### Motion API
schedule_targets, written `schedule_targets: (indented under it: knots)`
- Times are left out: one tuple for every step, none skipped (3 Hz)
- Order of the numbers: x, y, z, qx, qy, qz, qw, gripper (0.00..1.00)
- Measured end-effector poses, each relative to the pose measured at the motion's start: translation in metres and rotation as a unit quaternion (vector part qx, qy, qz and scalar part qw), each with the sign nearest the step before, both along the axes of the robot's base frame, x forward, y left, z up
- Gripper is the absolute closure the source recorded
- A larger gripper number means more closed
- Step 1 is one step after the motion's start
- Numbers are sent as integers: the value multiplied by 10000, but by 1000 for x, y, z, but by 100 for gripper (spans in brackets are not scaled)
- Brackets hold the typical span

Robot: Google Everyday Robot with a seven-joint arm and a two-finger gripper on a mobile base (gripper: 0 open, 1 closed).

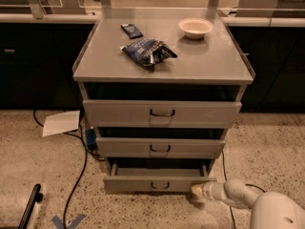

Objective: Close bottom drawer

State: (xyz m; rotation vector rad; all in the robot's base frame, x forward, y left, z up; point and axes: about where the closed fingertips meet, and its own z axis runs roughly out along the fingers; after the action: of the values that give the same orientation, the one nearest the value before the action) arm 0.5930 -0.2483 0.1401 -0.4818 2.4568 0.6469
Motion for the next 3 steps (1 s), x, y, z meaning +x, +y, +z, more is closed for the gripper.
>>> schedule_targets:
  knots:
    - [5,-1,-4,-146,-82,-232,9996,100]
    - [36,-1,-14,-233,-129,-437,9987,100]
    - [37,-1,-14,-235,-138,-441,9987,100]
